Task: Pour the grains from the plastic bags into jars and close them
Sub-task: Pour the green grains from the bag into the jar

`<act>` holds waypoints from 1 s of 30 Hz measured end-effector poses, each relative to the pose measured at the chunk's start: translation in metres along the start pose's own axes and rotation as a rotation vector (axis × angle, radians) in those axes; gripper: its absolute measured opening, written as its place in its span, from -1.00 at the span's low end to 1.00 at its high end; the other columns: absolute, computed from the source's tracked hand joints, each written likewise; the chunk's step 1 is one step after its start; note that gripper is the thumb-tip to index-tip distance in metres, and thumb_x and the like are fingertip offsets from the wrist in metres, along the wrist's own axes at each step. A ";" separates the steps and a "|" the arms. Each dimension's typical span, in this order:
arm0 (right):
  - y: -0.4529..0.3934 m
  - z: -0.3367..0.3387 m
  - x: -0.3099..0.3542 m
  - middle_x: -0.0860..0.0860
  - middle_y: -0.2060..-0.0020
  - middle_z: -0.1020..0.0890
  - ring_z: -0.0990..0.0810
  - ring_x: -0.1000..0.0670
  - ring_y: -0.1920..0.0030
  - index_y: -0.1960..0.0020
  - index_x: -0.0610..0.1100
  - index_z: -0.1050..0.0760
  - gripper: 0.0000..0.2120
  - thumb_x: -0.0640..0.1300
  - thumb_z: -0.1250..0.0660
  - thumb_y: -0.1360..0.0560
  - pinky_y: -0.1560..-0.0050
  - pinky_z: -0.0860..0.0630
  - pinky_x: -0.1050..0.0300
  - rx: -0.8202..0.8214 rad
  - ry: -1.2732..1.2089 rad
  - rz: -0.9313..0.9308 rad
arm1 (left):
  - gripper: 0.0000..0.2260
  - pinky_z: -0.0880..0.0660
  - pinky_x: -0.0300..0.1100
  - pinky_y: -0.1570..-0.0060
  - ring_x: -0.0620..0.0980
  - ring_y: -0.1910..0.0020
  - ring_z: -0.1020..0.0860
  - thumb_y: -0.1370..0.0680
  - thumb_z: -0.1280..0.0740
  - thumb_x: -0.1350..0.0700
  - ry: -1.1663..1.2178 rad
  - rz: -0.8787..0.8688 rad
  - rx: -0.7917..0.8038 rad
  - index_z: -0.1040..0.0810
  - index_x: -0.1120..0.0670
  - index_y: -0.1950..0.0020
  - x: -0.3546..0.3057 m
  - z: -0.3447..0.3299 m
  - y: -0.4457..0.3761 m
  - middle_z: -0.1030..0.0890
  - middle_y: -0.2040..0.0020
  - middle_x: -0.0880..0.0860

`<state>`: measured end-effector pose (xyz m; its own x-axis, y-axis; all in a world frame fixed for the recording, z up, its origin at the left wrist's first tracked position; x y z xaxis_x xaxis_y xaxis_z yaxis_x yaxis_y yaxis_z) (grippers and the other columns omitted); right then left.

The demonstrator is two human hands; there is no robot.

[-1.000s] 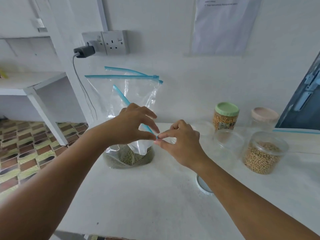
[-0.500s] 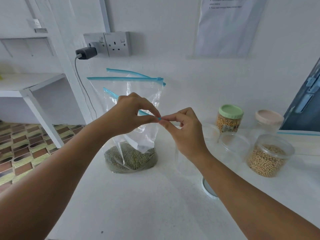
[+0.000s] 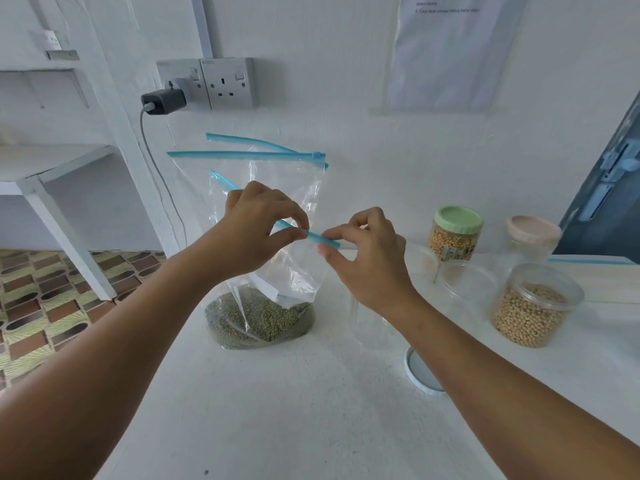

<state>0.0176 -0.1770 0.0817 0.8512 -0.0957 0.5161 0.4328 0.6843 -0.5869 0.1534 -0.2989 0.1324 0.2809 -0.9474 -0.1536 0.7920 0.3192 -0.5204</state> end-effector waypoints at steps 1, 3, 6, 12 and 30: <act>-0.001 0.000 0.002 0.12 -0.04 -0.38 -0.41 0.09 -0.10 -0.19 0.11 -0.68 -0.76 0.14 -0.44 -0.56 -0.20 -0.33 0.04 -0.010 0.013 0.008 | -0.87 -0.12 -0.06 -0.18 -0.05 -0.22 -0.31 -0.62 -0.37 -0.09 -0.007 -0.009 -0.005 -0.67 -0.14 -0.12 -0.001 0.000 0.000 -0.58 -0.13 -0.18; -0.001 0.002 0.001 0.12 0.00 -0.39 -0.43 0.08 -0.07 -0.14 0.11 -0.69 -0.82 0.10 -0.45 -0.57 -0.15 -0.38 0.00 -0.035 0.004 0.013 | -0.85 -0.11 -0.06 -0.20 0.00 -0.24 -0.34 -0.61 -0.36 -0.10 -0.022 -0.029 -0.032 -0.67 -0.14 -0.11 0.003 0.004 0.002 -0.59 -0.14 -0.15; 0.000 0.007 -0.011 0.11 0.01 -0.40 -0.45 0.05 -0.06 -0.05 0.13 -0.67 -0.90 0.09 -0.46 -0.55 -0.14 -0.41 -0.08 -0.045 0.005 -0.004 | -0.83 -0.09 -0.08 -0.23 0.02 -0.25 -0.33 -0.60 -0.36 -0.12 -0.039 0.005 -0.082 -0.68 -0.12 -0.10 0.017 0.013 0.008 -0.57 -0.12 -0.12; -0.015 0.008 0.013 0.12 -0.12 -0.48 -0.42 0.11 -0.13 -0.21 0.17 -0.62 -0.68 0.25 -0.42 -0.52 -0.18 -0.23 0.04 0.031 0.099 0.086 | -0.83 -0.07 -0.11 -0.23 0.00 -0.26 -0.28 -0.60 -0.37 -0.10 -0.035 0.036 -0.086 -0.67 -0.11 -0.13 0.020 0.008 0.008 -0.49 -0.13 -0.15; -0.022 0.011 -0.020 0.21 0.08 -0.62 -0.47 0.14 0.09 -0.09 0.17 -0.63 -0.90 0.01 -0.35 -0.64 -0.15 -0.29 -0.04 0.080 0.130 0.065 | -0.77 -0.21 0.12 -0.32 0.26 -0.28 -0.37 -0.57 -0.37 -0.16 -0.152 0.261 -0.153 -0.69 -0.10 -0.13 0.106 0.039 0.037 -0.55 -0.11 0.01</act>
<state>-0.0117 -0.1825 0.0912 0.9103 -0.1386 0.3900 0.3547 0.7467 -0.5626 0.2341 -0.3862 0.1297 0.5501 -0.8160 -0.1775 0.5956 0.5323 -0.6016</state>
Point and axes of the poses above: each hand's wrist, its own y-axis away from the middle knuckle, its own z-axis out of the back of the hand, x = y × z, the point moved 6 cm from there along -y, towards the middle knuckle
